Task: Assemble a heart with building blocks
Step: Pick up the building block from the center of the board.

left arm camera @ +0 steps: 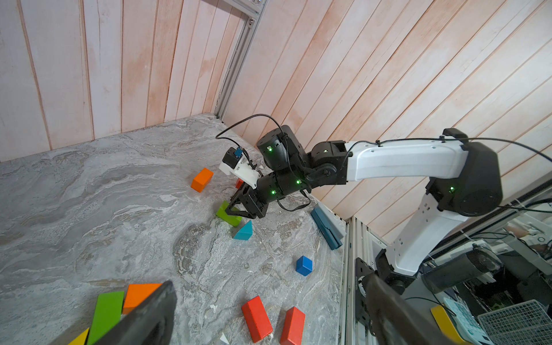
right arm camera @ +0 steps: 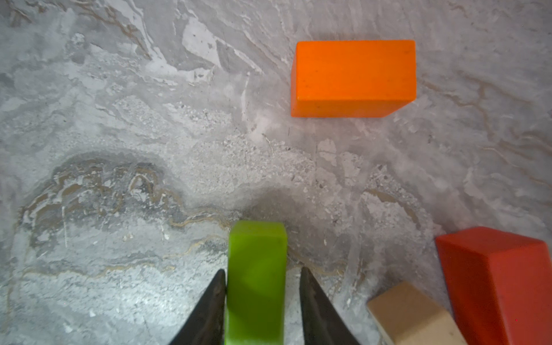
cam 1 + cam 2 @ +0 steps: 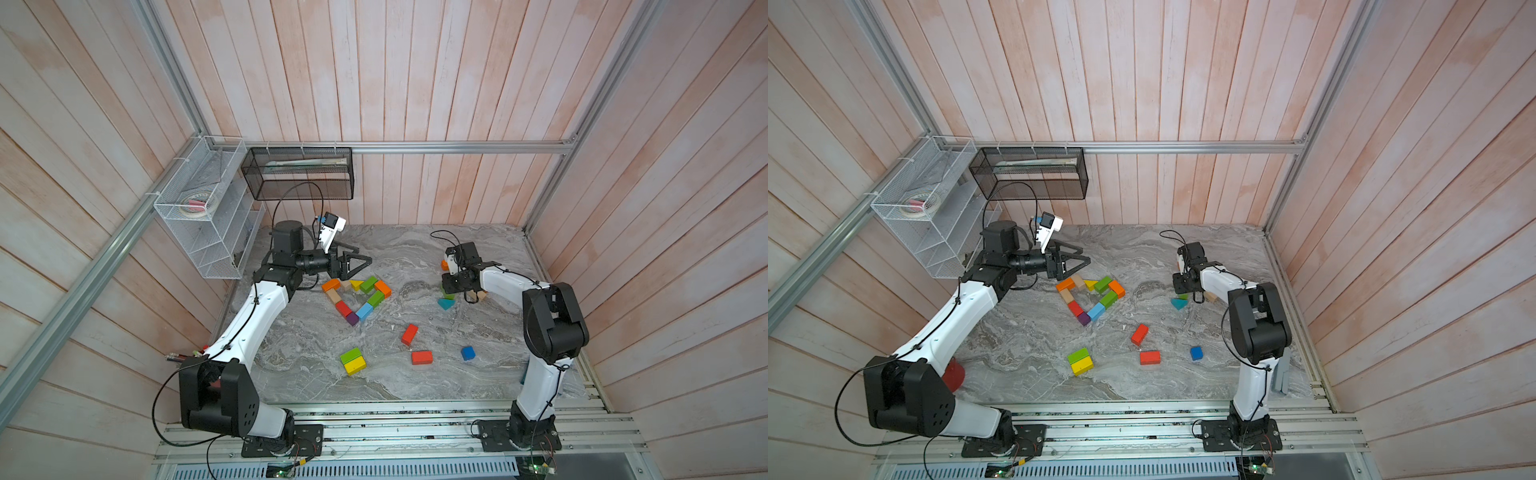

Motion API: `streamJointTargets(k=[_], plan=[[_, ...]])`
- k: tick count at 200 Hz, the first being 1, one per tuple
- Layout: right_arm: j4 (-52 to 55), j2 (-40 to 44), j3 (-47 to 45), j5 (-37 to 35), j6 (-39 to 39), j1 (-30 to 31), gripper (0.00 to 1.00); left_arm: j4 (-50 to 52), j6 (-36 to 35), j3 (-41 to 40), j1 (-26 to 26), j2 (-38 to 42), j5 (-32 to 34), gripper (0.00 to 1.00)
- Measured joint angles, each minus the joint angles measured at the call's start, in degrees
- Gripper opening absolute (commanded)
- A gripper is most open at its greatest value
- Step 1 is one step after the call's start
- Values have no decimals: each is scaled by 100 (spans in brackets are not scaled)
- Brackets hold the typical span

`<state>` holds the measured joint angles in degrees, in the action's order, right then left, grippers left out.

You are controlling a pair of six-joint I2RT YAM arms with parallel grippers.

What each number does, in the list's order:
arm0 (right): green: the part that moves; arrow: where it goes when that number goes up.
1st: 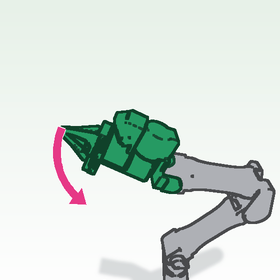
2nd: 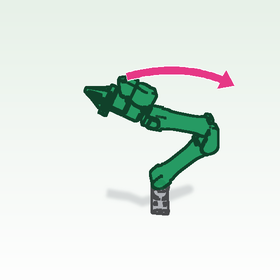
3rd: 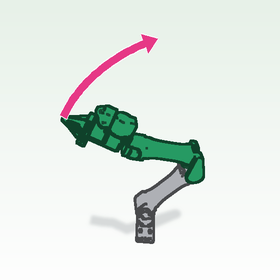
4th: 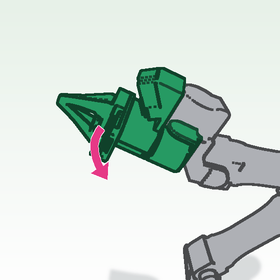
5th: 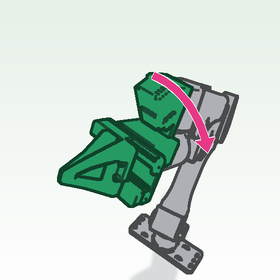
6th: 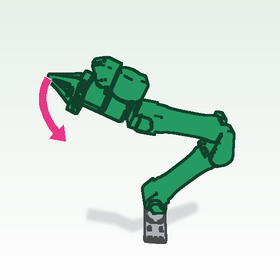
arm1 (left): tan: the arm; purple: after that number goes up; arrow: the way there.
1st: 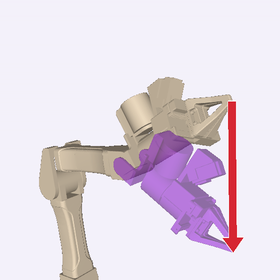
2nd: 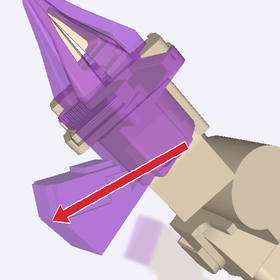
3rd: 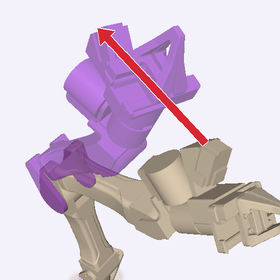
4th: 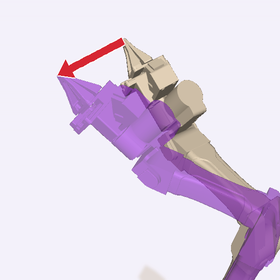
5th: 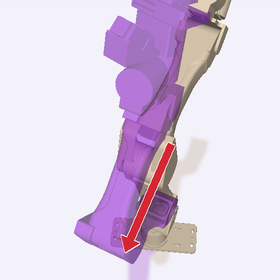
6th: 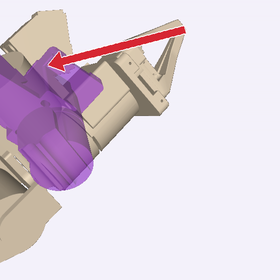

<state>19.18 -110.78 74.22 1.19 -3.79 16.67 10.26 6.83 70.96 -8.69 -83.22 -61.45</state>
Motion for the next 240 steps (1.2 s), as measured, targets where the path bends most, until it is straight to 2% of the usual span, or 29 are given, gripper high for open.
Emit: streamJointTargets(k=[59, 123, 186, 240], plan=[[13, -109, 26, 0, 107, 0, 26, -4, -37, -48, -2, 22, -146, 100], [-94, -107, 26, -63, 273, 68, 24, -107, -81, -74, -2, 46, -437, 100], [-485, 166, 20, -437, 693, 813, 23, -109, -114, -74, -2, 52, -435, 100], [-479, 203, 37, -428, 1008, 1427, 23, -109, -127, -74, 0, 66, -433, 100]])
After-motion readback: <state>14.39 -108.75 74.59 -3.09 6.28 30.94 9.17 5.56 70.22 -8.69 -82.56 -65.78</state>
